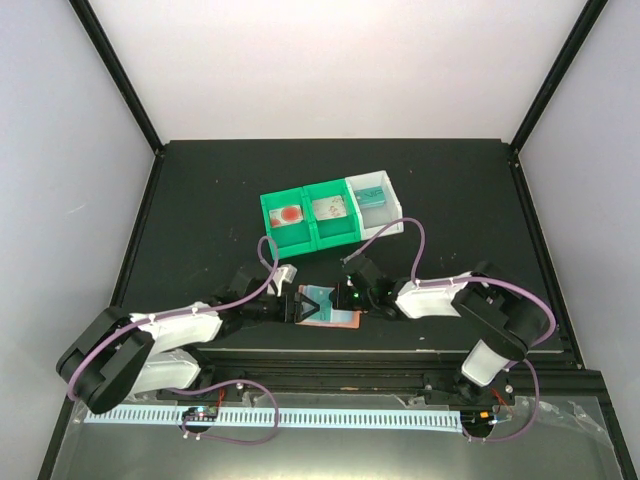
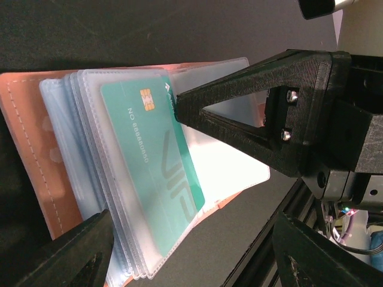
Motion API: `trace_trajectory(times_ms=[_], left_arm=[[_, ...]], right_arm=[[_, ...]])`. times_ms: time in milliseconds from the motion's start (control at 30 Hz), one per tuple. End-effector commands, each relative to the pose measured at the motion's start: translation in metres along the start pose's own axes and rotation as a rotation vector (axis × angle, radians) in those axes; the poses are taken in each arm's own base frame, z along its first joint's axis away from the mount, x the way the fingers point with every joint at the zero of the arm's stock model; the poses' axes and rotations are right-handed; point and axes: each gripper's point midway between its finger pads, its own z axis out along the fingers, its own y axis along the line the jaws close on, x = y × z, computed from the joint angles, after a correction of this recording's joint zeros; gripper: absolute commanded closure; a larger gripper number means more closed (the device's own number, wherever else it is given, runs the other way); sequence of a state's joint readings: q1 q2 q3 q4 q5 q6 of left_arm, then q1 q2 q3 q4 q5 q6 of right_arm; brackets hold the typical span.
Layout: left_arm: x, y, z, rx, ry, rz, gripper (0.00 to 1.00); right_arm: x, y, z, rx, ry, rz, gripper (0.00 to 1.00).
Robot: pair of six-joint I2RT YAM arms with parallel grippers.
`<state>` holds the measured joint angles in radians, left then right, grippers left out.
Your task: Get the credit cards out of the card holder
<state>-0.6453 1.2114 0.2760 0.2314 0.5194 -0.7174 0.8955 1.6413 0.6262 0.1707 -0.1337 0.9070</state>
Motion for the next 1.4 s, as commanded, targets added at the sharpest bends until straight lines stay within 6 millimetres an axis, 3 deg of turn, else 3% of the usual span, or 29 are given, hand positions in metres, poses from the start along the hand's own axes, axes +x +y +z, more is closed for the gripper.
trace_trajectory(times_ms=[0,300,567,800,1233,1367], left_arm=[[-0.017,-0.009,-0.001,0.007,-0.042,0.049,0.27],[-0.018,-0.006,-0.004,-0.036,-0.033,0.045,0.58],[-0.018,0.002,-0.001,-0.069,-0.025,0.050,0.66],[-0.011,0.015,0.011,-0.092,0.017,0.026,0.85],[0.004,0.039,0.016,-0.159,0.055,0.014,0.93],[0.005,0.044,0.014,-0.185,0.053,0.011,0.94]], right_arm=[[0.010,-0.019,0.006,0.058,0.012,-0.013,0.99],[0.008,-0.001,-0.001,-0.045,-0.008,-0.003,0.91],[0.010,0.000,-0.001,-0.072,-0.010,0.027,0.89],[0.009,0.004,-0.005,-0.110,-0.025,0.025,0.86],[0.010,0.008,-0.003,-0.151,-0.028,0.053,0.86],[0.009,0.008,-0.005,-0.158,-0.042,0.053,0.90]])
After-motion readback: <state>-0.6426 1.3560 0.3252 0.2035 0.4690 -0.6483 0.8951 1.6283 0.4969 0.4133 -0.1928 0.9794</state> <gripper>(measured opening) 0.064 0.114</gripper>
